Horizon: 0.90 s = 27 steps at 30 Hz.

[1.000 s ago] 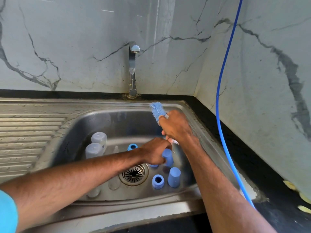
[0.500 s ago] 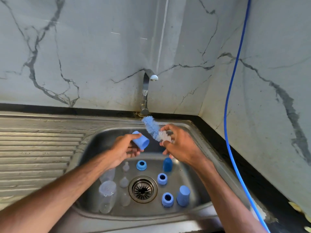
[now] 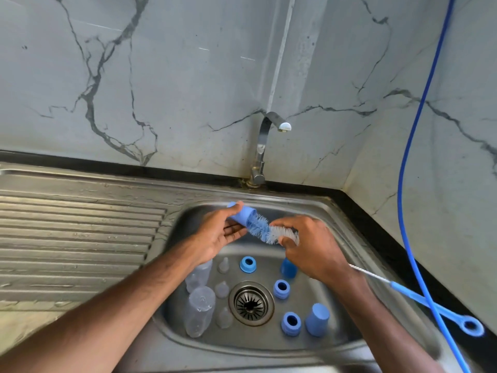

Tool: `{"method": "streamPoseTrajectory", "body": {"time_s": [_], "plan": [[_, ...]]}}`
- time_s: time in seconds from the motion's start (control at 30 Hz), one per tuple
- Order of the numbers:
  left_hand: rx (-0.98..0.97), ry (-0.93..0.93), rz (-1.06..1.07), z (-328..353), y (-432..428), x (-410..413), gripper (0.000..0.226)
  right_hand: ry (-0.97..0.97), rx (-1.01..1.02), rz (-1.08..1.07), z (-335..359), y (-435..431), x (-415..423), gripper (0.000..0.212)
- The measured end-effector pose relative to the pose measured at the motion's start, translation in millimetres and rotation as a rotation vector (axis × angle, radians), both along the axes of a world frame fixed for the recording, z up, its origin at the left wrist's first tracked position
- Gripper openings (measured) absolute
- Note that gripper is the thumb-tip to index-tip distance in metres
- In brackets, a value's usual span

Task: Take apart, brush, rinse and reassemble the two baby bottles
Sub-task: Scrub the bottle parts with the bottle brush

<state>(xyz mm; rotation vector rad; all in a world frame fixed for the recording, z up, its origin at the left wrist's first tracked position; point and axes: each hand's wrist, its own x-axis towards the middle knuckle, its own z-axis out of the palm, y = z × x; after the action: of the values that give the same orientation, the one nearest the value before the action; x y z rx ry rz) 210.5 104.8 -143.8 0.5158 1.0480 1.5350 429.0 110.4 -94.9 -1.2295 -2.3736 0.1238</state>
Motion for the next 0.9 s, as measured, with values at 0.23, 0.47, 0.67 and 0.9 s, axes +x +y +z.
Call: {"method": "streamPoseTrajectory", "body": {"time_s": [0.23,0.47,0.67,0.9], "plan": [[0.036,0.106,-0.069,5,-7,15,0.051,0.093,0.161,-0.080,1,4,6,0.039],[0.102,0.107,0.044,14,-14,14,0.039,0.158,0.038,0.052,0,-6,-6,0.012],[0.160,0.042,-0.073,19,-18,5,0.031,0.441,-0.081,-0.036,9,3,2,0.017],[0.176,-0.003,-0.078,17,-13,8,0.036,0.267,-0.035,-0.061,2,-1,-4,0.019]]}}
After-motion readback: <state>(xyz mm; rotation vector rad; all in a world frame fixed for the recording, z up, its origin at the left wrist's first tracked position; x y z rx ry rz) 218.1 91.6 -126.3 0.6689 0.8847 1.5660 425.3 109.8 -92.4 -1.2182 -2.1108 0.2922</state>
